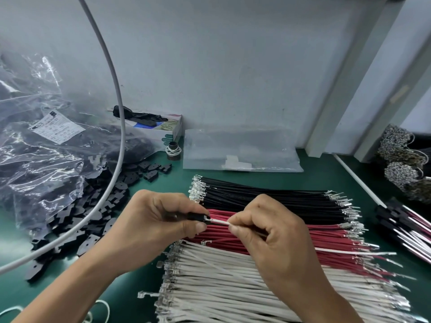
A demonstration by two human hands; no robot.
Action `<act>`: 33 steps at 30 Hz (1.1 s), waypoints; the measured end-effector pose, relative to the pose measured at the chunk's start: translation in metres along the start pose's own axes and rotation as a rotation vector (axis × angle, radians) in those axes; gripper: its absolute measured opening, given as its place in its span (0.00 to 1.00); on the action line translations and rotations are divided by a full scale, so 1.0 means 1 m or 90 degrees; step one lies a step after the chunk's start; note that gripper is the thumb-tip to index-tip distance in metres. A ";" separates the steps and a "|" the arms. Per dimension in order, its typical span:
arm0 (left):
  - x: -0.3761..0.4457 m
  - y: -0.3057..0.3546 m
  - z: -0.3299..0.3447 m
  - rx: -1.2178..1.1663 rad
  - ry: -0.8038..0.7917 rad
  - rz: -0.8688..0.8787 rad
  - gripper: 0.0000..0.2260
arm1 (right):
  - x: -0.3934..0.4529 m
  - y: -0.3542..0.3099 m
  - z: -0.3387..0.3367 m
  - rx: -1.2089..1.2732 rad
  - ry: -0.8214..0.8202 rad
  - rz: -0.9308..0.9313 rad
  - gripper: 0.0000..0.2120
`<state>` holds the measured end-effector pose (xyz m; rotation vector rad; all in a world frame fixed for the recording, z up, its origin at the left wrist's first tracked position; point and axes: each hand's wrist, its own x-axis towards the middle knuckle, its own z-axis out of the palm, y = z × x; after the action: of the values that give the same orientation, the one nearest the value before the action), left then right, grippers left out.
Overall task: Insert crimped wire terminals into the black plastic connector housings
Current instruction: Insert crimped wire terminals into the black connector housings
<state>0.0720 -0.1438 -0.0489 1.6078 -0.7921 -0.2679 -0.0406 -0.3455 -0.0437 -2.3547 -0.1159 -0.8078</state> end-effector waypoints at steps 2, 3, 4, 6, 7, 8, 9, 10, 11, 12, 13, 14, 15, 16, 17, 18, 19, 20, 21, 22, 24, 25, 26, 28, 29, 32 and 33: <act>0.000 -0.001 0.001 0.058 0.015 0.009 0.09 | -0.002 -0.001 0.005 -0.097 0.001 -0.080 0.03; -0.001 -0.001 0.000 0.060 0.019 0.005 0.09 | -0.004 0.001 0.007 -0.108 0.011 -0.093 0.03; -0.001 -0.001 0.000 0.031 0.021 -0.004 0.11 | -0.005 0.003 0.008 -0.071 0.028 -0.063 0.03; -0.002 0.000 0.000 -0.035 0.020 -0.013 0.13 | -0.005 0.005 0.008 0.040 0.062 0.011 0.03; -0.002 0.000 0.000 -0.022 0.024 -0.001 0.11 | -0.005 0.005 0.009 0.055 0.067 0.014 0.03; -0.002 -0.002 0.001 0.030 0.036 0.016 0.09 | -0.004 0.004 0.010 0.026 0.066 -0.005 0.03; -0.001 -0.003 0.002 0.100 0.050 0.033 0.08 | -0.003 0.002 0.011 -0.026 0.064 -0.037 0.05; -0.001 -0.003 0.003 0.161 0.062 0.045 0.08 | -0.003 0.001 0.013 -0.077 0.063 -0.073 0.06; -0.001 -0.003 0.004 0.192 0.070 0.047 0.08 | -0.003 0.002 0.015 -0.100 0.066 -0.094 0.06; -0.001 -0.003 0.004 0.183 0.070 0.043 0.09 | -0.003 0.003 0.016 -0.089 0.070 -0.089 0.06; -0.001 -0.002 0.005 0.144 0.061 0.037 0.09 | -0.002 0.003 0.017 -0.043 0.069 -0.065 0.05; -0.001 -0.001 0.004 0.097 0.046 0.032 0.09 | -0.003 0.003 0.017 0.006 0.060 -0.040 0.04; -0.001 0.000 0.004 0.055 0.033 0.029 0.10 | -0.003 0.003 0.017 0.045 0.050 -0.022 0.04; -0.001 0.000 0.003 0.027 0.026 0.020 0.11 | -0.003 0.003 0.017 0.064 0.044 -0.014 0.04; -0.001 0.000 0.003 0.005 0.023 0.006 0.13 | -0.003 0.003 0.016 0.070 0.040 -0.014 0.04; -0.001 -0.001 0.002 -0.012 0.027 -0.009 0.14 | -0.002 0.002 0.014 0.067 0.035 -0.015 0.05; -0.001 -0.001 0.002 -0.024 0.036 -0.025 0.15 | -0.001 0.002 0.012 0.058 0.029 -0.011 0.06; -0.002 -0.001 0.002 -0.031 0.044 -0.039 0.15 | 0.001 0.001 0.011 0.050 0.026 -0.007 0.08; -0.001 -0.001 0.003 -0.033 0.046 -0.047 0.13 | 0.002 0.001 0.010 0.044 0.027 -0.005 0.08; -0.001 0.000 0.004 -0.030 0.042 -0.047 0.11 | 0.002 0.000 0.010 0.038 0.032 -0.004 0.08; -0.001 0.005 0.008 -0.027 0.031 -0.034 0.09 | 0.002 -0.001 0.013 0.016 0.050 -0.027 0.08; -0.002 0.007 0.010 -0.026 0.029 -0.030 0.08 | 0.001 -0.002 0.014 0.008 0.055 -0.040 0.09; -0.002 0.008 0.012 -0.024 0.029 -0.028 0.08 | 0.001 -0.003 0.016 0.000 0.058 -0.049 0.10; -0.003 0.010 0.014 -0.022 0.035 -0.019 0.08 | 0.000 -0.003 0.018 -0.017 0.064 -0.059 0.11; -0.002 0.010 0.014 -0.017 0.038 -0.009 0.07 | 0.000 -0.003 0.019 -0.027 0.065 -0.064 0.11; -0.001 0.010 0.012 -0.046 0.051 -0.004 0.08 | 0.004 -0.007 0.015 -0.083 0.073 -0.098 0.11; -0.001 0.009 0.009 -0.078 0.059 -0.010 0.10 | 0.007 -0.011 0.012 -0.129 0.082 -0.121 0.11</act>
<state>0.0629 -0.1506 -0.0430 1.5000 -0.6795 -0.2459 -0.0315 -0.3304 -0.0411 -2.4984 -0.2140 -1.1075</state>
